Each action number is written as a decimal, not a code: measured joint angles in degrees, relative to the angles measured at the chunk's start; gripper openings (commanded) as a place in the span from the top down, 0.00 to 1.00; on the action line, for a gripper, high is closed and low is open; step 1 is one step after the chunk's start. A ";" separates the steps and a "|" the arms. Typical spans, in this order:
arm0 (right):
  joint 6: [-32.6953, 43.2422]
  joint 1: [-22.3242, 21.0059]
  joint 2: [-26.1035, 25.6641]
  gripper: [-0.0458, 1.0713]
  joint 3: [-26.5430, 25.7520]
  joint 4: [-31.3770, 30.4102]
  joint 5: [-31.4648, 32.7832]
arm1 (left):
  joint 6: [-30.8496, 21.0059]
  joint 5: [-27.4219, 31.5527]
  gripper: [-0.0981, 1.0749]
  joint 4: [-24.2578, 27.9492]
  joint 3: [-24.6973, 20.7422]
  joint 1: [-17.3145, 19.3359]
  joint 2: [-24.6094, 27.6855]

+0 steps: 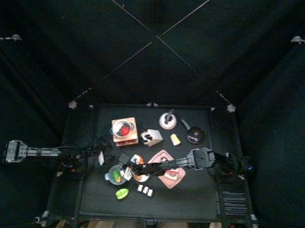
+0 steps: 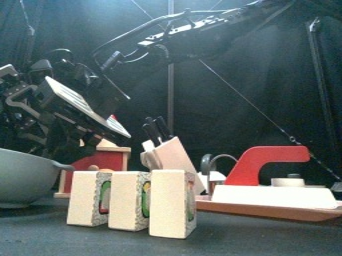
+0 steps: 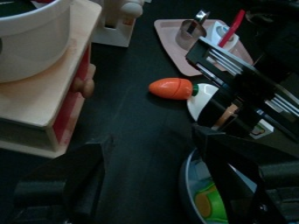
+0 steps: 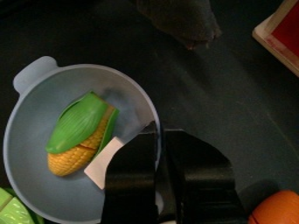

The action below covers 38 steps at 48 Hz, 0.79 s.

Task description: Grab bowl

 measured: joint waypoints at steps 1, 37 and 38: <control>0.00 0.09 -0.09 0.68 0.09 0.00 0.00 | 0.00 0.00 0.05 0.00 0.00 0.00 0.00; -0.26 0.18 -2.81 0.69 1.93 -0.97 0.00 | 0.00 0.00 0.05 0.00 0.00 0.00 0.00; -0.26 0.18 -2.90 0.69 2.02 -0.97 -0.09 | 0.00 0.00 0.05 0.00 0.00 0.00 0.00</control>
